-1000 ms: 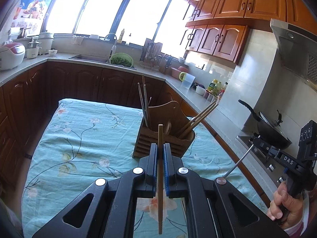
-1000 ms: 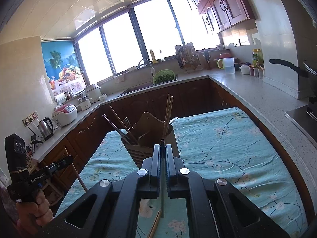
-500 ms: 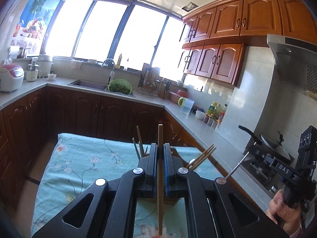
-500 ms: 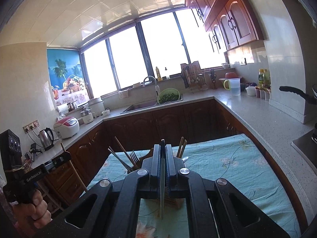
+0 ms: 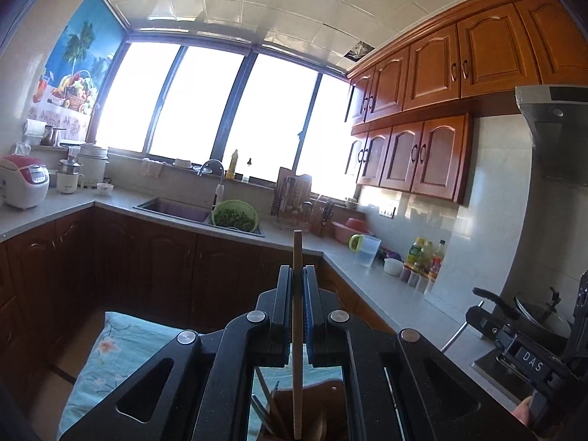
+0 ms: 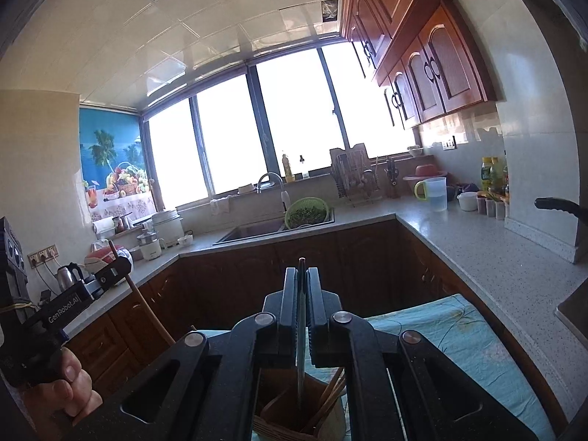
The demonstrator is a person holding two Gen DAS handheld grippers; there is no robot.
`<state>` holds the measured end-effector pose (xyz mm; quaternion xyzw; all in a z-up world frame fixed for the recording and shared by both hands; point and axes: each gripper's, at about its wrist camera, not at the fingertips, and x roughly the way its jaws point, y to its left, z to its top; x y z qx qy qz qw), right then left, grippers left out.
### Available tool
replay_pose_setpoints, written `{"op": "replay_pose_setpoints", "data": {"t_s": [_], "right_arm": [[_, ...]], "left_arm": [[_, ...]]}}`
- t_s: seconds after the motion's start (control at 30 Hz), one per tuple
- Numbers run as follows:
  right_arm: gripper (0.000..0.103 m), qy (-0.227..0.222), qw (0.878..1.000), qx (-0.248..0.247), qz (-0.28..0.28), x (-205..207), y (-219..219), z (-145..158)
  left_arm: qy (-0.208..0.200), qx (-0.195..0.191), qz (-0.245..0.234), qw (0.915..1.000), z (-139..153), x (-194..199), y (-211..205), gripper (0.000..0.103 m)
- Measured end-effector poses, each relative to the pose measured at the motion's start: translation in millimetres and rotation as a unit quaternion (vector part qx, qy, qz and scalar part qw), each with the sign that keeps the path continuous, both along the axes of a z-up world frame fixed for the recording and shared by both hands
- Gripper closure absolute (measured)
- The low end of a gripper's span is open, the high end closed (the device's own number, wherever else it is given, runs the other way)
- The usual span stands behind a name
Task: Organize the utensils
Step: 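Lift both held chopsticks and lower them into the wooden caddy, then open both tools to release the chopsticks into the caddy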
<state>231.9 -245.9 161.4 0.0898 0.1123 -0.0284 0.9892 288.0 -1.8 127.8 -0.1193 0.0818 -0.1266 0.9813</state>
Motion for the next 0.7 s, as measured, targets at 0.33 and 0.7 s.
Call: {"op": "replay_pose_setpoints", "data": {"t_s": [0.33, 0.7], "right_arm": [[0.099, 0.035, 0.999, -0.001, 0.002, 6, 5, -48], [0.099, 0.074, 0.997, 0.018, -0.008, 7, -6, -78]], "left_arm": [[0.033, -0.015, 0.002, 0.9993, -77, 25, -23, 0.099], [0.079, -0.004, -0.008, 0.9968, -89, 28, -14, 0.099]]}}
